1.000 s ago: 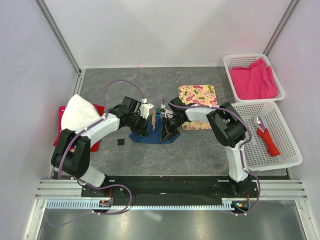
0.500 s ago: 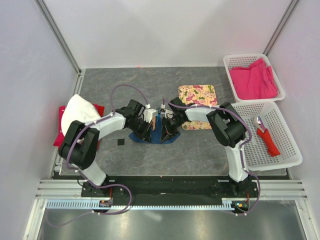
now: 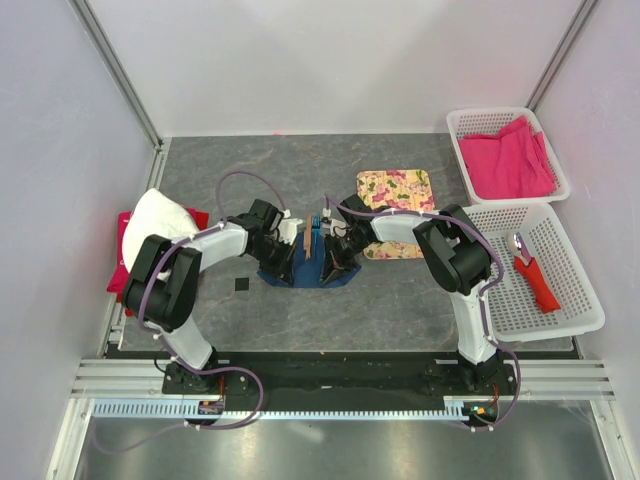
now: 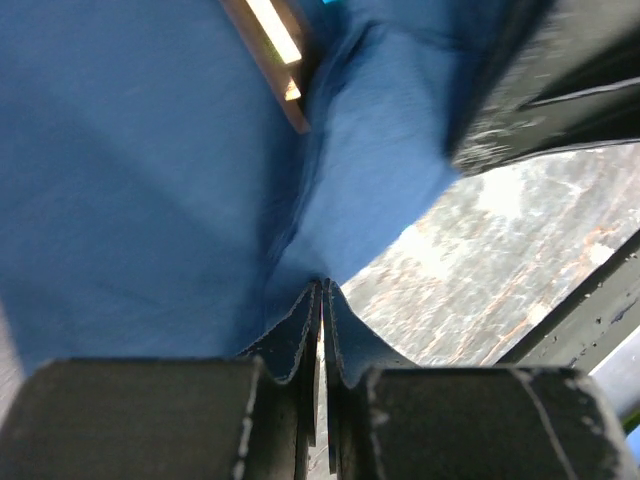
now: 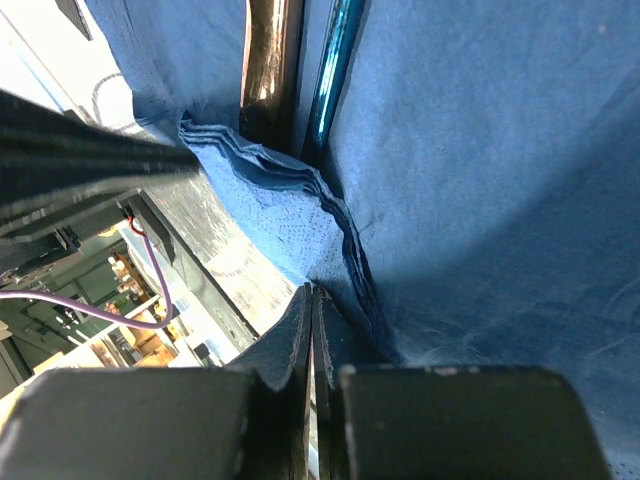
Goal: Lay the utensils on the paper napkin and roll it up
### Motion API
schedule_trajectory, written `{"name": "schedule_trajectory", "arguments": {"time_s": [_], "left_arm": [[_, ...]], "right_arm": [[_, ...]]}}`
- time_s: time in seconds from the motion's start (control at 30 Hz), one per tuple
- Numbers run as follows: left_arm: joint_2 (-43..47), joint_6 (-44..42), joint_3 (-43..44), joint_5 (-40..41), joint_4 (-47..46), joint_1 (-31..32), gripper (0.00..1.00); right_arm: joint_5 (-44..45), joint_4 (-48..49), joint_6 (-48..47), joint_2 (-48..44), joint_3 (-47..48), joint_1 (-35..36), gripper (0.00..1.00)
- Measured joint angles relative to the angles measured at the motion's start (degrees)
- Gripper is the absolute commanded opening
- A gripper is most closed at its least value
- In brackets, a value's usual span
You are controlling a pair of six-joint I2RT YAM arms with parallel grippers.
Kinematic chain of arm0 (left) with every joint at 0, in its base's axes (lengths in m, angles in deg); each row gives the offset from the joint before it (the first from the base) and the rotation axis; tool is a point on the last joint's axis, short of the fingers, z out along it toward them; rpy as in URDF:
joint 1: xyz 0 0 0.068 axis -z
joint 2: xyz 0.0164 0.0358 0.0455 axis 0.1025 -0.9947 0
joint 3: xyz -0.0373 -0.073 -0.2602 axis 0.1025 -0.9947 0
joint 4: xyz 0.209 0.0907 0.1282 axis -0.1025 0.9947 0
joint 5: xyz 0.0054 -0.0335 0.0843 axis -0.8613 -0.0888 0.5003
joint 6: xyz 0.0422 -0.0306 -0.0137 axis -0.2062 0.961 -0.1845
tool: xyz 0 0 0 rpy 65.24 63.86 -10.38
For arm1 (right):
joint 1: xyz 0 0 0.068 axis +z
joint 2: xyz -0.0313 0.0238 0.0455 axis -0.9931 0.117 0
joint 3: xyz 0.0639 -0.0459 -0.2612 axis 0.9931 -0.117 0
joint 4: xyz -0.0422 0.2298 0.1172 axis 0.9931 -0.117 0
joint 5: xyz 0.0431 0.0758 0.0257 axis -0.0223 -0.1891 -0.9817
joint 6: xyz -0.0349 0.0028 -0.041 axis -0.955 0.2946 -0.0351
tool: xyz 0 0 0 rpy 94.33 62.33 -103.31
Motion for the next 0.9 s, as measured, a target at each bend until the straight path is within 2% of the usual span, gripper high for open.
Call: {"name": "schedule_trajectory", "arguments": {"time_s": [0.27, 0.63, 0.8, 0.9], "left_arm": [[-0.68, -0.42, 1.62, 1.84, 3.19, -1.27, 0.08], [-0.68, -5.25, 3.04, 7.28, 7.91, -1.44, 0.09], [-0.39, -6.88, 2.99, 6.45, 8.48, -2.05, 0.10], [2.19, -7.06, 2.56, 3.19, 7.82, -3.23, 0.16]], "right_arm": [[-0.02, -0.07, -0.02, 0.07, 0.02, -0.04, 0.03], [-0.26, -1.60, -0.94, 0.70, 1.11, -0.31, 0.03], [-0.17, -3.19, -2.23, 1.73, 3.23, -0.33, 0.04], [0.35, -3.93, -3.43, 1.84, 3.98, -0.31, 0.05]]}}
